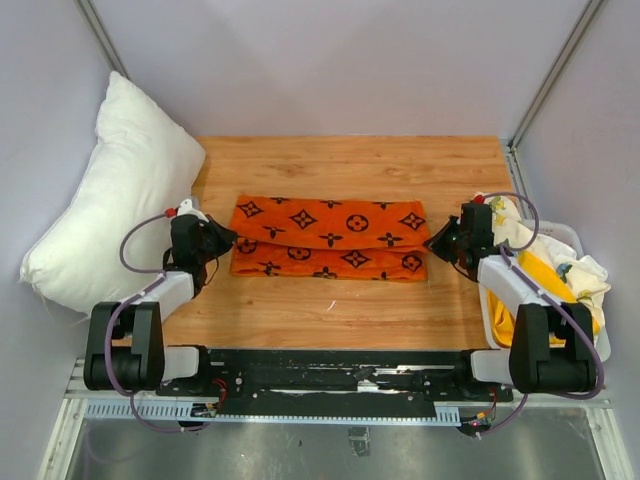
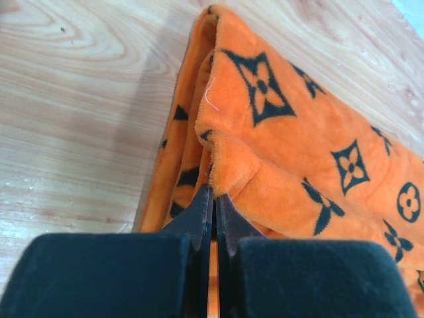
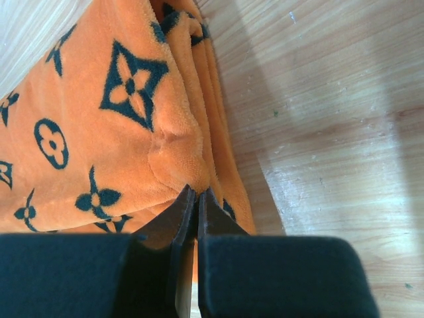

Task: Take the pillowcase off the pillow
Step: Fold the pillowcase at the center of the board.

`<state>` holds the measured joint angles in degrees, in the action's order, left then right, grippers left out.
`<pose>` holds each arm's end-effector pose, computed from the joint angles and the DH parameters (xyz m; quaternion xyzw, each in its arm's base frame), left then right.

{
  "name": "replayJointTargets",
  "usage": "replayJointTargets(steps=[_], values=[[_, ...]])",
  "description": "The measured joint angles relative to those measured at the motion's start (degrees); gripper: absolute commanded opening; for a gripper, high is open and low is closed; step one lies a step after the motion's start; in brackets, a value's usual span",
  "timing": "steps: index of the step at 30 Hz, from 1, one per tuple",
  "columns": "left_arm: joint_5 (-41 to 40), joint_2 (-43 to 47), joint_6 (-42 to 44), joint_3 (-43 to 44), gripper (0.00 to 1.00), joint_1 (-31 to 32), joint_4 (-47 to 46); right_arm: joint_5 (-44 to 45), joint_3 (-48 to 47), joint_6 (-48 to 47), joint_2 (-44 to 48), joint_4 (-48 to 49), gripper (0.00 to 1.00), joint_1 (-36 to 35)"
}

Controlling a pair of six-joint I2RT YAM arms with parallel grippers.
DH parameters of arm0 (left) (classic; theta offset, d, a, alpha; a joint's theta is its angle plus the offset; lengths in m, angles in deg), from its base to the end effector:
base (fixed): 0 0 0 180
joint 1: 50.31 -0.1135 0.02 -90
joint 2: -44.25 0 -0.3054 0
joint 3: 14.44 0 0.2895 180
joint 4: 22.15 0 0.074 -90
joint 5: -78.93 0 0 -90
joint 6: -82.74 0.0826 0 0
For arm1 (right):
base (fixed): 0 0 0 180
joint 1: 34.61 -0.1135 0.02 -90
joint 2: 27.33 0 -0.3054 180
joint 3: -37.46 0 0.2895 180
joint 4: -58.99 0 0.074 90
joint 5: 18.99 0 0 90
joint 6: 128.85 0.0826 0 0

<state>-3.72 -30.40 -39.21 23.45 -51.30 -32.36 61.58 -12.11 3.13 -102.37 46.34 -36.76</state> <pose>0.3107 -0.0052 0.1651 -0.2083 0.8236 -0.1926 0.4912 0.3241 0.0257 0.1881 0.2715 0.8549 0.2323 0.3763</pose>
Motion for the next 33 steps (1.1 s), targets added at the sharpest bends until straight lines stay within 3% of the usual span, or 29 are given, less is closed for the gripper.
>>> replayJointTargets(steps=[10, 17, 24, 33], values=[[0.35, 12.68, -0.07, 0.42, 0.00, 0.00, 5.20, -0.59, -0.46, 0.04, 8.90, -3.23, 0.01, 0.00], [2.01, 11.65, -1.51, -5.05, 0.00, -0.02, 3.96, -0.63, 3.41, -0.35, 9.57, -3.72, 0.01, 0.00], [4.09, 8.22, -3.72, -11.65, 0.00, 0.00, 2.54, -1.03, 7.74, -0.44, 2.82, -3.39, 0.01, 0.00], [4.37, 9.62, -4.11, -7.34, 0.00, 0.00, 4.92, -1.11, 5.46, -0.63, 5.42, -5.01, 0.01, 0.00]])
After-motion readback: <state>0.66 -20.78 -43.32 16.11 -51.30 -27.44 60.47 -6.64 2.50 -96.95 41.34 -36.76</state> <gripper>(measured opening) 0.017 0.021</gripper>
